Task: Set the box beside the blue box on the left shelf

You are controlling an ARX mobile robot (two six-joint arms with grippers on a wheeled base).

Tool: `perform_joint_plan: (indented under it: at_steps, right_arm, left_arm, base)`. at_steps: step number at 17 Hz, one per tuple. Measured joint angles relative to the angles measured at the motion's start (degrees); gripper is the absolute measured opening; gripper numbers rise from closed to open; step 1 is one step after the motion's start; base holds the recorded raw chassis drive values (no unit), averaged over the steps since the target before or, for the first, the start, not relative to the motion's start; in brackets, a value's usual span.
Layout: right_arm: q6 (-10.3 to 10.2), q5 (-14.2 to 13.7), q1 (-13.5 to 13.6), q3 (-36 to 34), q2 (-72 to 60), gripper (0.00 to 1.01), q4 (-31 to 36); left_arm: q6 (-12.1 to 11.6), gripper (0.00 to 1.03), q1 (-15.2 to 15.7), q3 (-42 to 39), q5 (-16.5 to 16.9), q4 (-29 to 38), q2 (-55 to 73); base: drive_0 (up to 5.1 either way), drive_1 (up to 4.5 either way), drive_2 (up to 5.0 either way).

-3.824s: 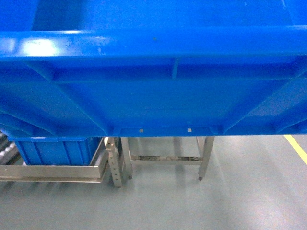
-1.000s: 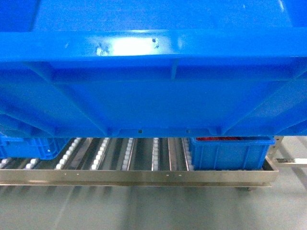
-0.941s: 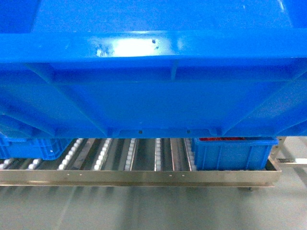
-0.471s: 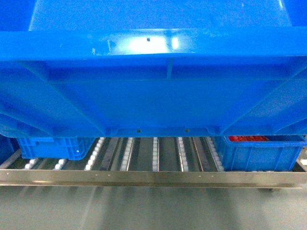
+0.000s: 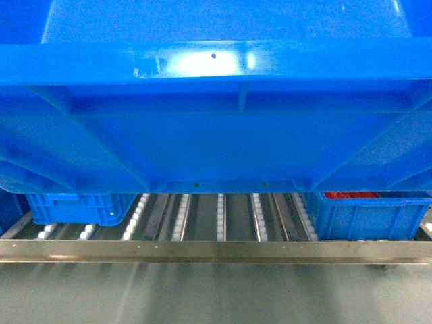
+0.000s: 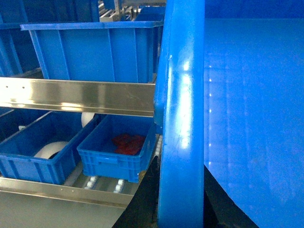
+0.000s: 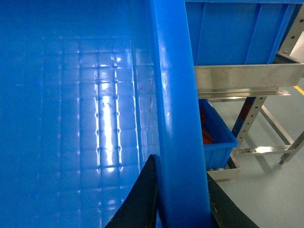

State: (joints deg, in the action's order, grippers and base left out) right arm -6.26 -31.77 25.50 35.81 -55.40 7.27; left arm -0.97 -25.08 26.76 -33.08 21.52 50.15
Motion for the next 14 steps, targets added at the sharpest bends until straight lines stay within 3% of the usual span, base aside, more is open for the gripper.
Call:
perform_joint_plan:
  at_steps: [14]
  right_arm:
    - [0.02,-0.11,0.00,0.00,0.04,0.13,0.02]
  left_arm:
    - [-0.13,0.11,0.00,0.00,0.04,0.20,0.00]
  base:
    - [0.0,0.00,0.0]
